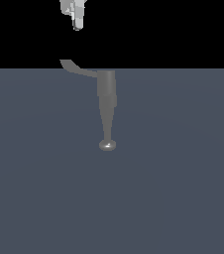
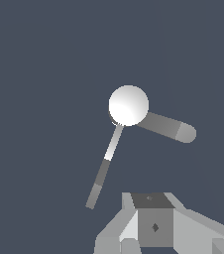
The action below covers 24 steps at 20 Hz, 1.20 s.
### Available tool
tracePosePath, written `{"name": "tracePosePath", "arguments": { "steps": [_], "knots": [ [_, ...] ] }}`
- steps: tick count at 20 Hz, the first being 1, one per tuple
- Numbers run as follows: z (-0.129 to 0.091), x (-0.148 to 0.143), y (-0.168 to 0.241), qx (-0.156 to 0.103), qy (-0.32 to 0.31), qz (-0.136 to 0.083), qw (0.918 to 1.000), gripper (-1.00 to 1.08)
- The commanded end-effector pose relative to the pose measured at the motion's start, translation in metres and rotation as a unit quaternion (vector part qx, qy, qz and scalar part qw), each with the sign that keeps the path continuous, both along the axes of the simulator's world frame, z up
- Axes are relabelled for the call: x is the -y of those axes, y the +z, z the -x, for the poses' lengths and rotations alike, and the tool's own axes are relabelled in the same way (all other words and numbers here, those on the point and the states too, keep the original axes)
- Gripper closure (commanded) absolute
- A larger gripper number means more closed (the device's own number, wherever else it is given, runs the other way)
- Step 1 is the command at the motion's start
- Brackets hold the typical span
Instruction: Turn on the faucet by rotating a designated handle.
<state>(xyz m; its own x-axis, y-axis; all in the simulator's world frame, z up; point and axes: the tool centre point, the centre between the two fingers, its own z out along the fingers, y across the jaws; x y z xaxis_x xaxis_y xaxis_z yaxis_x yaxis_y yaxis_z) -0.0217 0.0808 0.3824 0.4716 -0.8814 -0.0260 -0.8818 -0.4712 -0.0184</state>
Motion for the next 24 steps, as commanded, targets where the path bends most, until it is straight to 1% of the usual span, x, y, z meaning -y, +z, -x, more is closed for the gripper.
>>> {"name": "tracePosePath", "arguments": {
  "steps": [1, 5, 12, 18, 24],
  "knots": [
    [-0.011, -0.006, -0.011, -0.001, -0.029, 0.002, 0.9996, 1.08],
    [-0.026, -0.017, -0.030, -0.003, -0.074, 0.005, 0.9973, 1.08],
    [-0.048, -0.032, -0.060, -0.005, -0.139, 0.011, 0.9903, 1.08],
    [-0.058, -0.041, -0.076, -0.005, -0.172, 0.014, 0.9849, 1.08],
    [-0.062, -0.044, -0.083, -0.005, -0.186, 0.015, 0.9825, 1.08]
  ]
}}
